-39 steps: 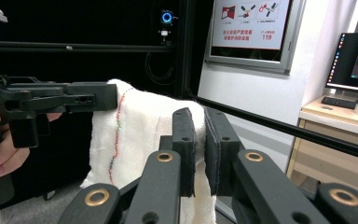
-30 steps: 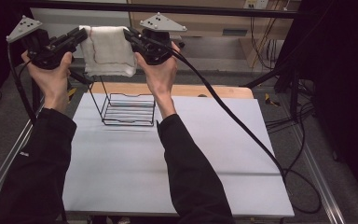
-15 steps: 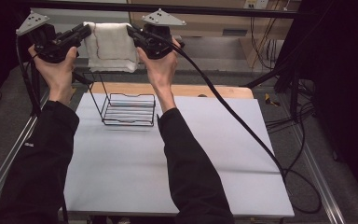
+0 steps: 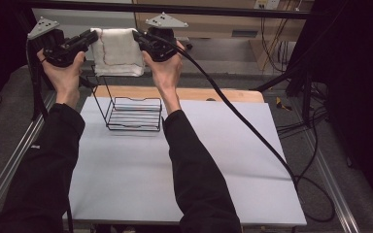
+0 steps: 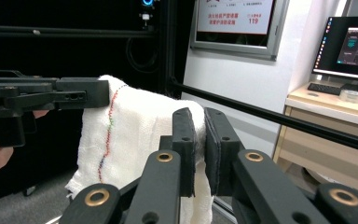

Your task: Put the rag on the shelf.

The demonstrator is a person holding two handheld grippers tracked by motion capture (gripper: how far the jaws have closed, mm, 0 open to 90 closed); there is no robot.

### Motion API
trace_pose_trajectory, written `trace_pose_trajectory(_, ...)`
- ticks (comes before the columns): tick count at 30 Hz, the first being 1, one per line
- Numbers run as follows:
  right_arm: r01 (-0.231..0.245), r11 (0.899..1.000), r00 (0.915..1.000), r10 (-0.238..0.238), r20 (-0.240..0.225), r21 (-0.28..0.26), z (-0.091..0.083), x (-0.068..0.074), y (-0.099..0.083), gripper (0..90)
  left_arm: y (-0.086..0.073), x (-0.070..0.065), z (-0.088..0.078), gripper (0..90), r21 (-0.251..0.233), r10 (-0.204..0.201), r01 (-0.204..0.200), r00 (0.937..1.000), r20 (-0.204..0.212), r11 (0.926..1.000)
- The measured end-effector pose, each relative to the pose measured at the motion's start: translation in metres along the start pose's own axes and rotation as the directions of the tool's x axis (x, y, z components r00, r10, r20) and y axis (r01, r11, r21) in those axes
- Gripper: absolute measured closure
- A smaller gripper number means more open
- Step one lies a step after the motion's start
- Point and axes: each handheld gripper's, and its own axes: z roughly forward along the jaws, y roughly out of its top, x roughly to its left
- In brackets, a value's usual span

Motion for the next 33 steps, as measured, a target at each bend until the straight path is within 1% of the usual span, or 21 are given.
trace_pose_trajectory(3,0.007,1.000,1.0000,-0.007,0.003,0.007,0.001,-0.001,-0.003,83.6,-0.003,0.000,0.003,81.6,0.008,0.001,-0.001,1.0000,0.003,1.0000)
trace_pose_trajectory(5,0.017,0.999,0.9998,-0.018,0.011,0.027,0.000,-0.001,-0.007,83.6,-0.006,0.000,0.003,81.5,0.011,0.007,-0.007,1.0000,0.006,0.9999)
trace_pose_trajectory(8,0.007,1.000,0.9999,-0.007,0.009,0.030,0.000,-0.002,-0.009,83.6,-0.010,0.000,0.004,81.6,0.019,0.004,-0.004,0.9999,0.011,0.9998)
trace_pose_trajectory(10,0.016,0.999,0.9998,-0.016,0.008,0.044,-0.001,-0.001,-0.013,83.6,-0.014,-0.001,0.003,81.5,0.024,0.003,-0.003,0.9999,0.014,0.9997)
trace_pose_trajectory(13,0.012,0.999,0.9999,-0.012,0.007,0.051,-0.003,-0.001,-0.016,83.6,-0.019,-0.002,0.004,81.5,0.041,0.013,-0.014,0.9998,0.017,0.9991)
trace_pose_trajectory(15,0.021,0.998,0.9997,-0.022,0.012,0.060,-0.003,0.000,-0.018,83.6,-0.023,-0.002,0.004,81.5,0.046,0.007,-0.008,0.9999,0.014,0.9989)
trace_pose_trajectory(18,0.036,0.997,0.9993,-0.037,0.007,0.073,-0.004,0.004,-0.022,83.6,-0.028,-0.001,0.001,81.5,0.049,0.000,-0.001,0.9999,0.017,0.9988)
trace_pose_trajectory(19,0.036,0.997,0.9993,-0.037,0.007,0.073,-0.004,0.004,-0.022,83.6,-0.030,0.000,0.000,81.5,0.049,-0.003,0.002,0.9998,0.021,0.9988)
trace_pose_trajectory(20,0.027,0.997,0.9996,-0.027,-0.001,0.077,-0.005,0.005,-0.024,83.6,-0.031,0.000,-0.001,81.5,0.053,-0.004,0.003,0.9997,0.026,0.9986)
trace_pose_trajectory(22,0.022,0.997,0.9998,-0.022,-0.001,0.080,-0.005,0.005,-0.026,83.6,-0.033,0.000,-0.003,81.5,0.057,0.002,-0.004,0.9995,0.030,0.9984)
trace_pose_trajectory(24,0.016,0.996,0.9999,-0.015,-0.004,0.092,-0.005,0.005,-0.032,83.6,-0.034,-0.001,-0.004,81.5,0.060,0.010,-0.011,0.9995,0.028,0.9981)
trace_pose_trajectory(33,0.010,0.995,0.9999,-0.008,-0.015,0.099,-0.007,0.006,-0.040,83.6,-0.041,-0.002,-0.010,81.5,0.064,0.012,-0.014,0.9992,0.037,0.9979)
